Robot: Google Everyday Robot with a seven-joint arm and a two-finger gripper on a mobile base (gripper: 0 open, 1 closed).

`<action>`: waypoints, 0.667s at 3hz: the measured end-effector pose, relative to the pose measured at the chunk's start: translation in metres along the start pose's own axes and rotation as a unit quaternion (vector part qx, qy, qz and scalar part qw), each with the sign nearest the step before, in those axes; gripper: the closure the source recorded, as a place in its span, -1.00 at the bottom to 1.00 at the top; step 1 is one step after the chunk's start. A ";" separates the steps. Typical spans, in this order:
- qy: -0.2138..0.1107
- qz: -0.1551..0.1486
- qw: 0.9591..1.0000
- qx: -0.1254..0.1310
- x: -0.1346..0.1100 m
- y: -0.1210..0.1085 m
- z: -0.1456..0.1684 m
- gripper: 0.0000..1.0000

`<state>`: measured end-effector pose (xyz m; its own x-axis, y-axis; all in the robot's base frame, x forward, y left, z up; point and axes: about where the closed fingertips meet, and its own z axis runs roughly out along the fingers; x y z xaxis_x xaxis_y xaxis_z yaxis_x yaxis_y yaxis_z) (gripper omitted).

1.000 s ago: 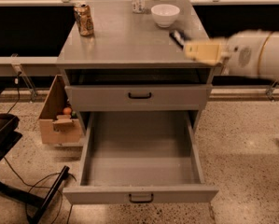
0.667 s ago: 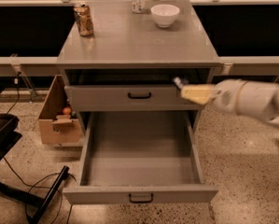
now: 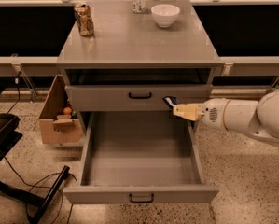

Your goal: Place rxbar blueberry into middle drawer

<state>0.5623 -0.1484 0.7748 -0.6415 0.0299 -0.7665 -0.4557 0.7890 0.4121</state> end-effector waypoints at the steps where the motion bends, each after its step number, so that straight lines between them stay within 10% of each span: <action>1: 0.019 -0.010 1.000 -0.006 0.007 0.004 0.022 1.00; 2: 0.072 -0.018 0.997 -0.021 0.044 0.000 0.092 1.00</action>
Offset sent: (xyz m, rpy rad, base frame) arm 0.0618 0.1285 -0.1749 -0.1108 0.1986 0.2413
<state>0.5904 -0.0904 0.6956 -0.7047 -0.0898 -0.7038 -0.5040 0.7616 0.4074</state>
